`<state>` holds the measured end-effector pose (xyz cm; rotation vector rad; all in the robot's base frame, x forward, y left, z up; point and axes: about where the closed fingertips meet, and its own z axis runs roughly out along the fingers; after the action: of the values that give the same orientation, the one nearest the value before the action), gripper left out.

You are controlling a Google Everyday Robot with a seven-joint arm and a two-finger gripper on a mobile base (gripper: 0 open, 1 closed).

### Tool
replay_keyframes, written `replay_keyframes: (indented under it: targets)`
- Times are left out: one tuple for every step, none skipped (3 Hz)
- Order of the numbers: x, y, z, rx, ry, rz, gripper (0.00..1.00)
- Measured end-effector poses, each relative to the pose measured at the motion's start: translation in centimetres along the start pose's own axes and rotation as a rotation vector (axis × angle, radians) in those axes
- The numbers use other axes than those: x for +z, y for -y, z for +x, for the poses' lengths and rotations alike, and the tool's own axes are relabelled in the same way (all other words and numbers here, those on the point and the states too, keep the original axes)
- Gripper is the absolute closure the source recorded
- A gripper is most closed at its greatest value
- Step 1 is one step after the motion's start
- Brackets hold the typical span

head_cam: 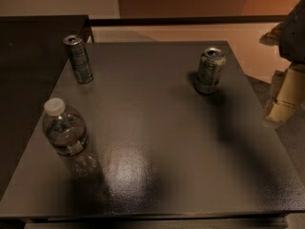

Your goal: Knock 7up can over

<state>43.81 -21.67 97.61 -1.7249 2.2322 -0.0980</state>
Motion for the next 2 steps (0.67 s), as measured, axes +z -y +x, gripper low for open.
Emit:
replay_keyframes:
  targets:
    - [0.0, 0.0, 0.0, 0.000, 0.000, 0.000, 0.00]
    - [1.4, 2.5, 0.1, 0.063, 0.043, 0.045, 0.00]
